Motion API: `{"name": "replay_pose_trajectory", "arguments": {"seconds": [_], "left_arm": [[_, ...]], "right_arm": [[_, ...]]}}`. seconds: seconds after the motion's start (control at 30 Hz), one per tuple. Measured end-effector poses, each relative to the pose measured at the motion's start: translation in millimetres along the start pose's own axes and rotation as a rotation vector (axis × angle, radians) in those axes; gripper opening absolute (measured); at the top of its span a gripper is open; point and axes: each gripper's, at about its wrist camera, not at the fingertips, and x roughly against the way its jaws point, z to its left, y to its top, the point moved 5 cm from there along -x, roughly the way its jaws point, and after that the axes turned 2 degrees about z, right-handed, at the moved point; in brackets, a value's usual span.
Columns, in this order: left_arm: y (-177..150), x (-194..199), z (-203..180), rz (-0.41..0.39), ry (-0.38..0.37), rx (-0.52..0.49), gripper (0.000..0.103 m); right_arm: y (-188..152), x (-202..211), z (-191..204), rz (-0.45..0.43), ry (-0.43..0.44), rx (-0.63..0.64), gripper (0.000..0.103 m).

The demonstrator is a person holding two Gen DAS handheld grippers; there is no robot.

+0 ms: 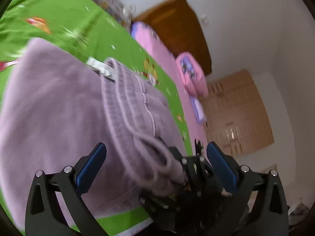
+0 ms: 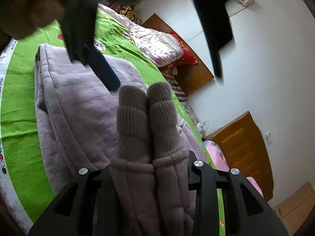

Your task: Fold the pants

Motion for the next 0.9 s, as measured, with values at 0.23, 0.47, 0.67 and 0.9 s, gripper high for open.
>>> {"name": "replay_pose_trajectory", "arguments": {"seconds": [0.23,0.47,0.67,0.9], "left_arm": [[25,-66,12,0.157,0.058,0.038,0.101],[20,-69,10,0.146,0.088,0.011,0.101],[19,-81,1,0.158,0.124,0.012,0.101],[24,-94,0,0.179,0.183,-0.008,0.101]], "right_arm": [[-13,10,-11,0.059,0.078,0.003,0.054],[-55,64,-90,0.023,0.282,-0.375,0.089],[-94,82,-116,0.032,0.289,-0.543,0.089],[-172,93,-135,0.183,0.227,-0.741,0.089]]}}
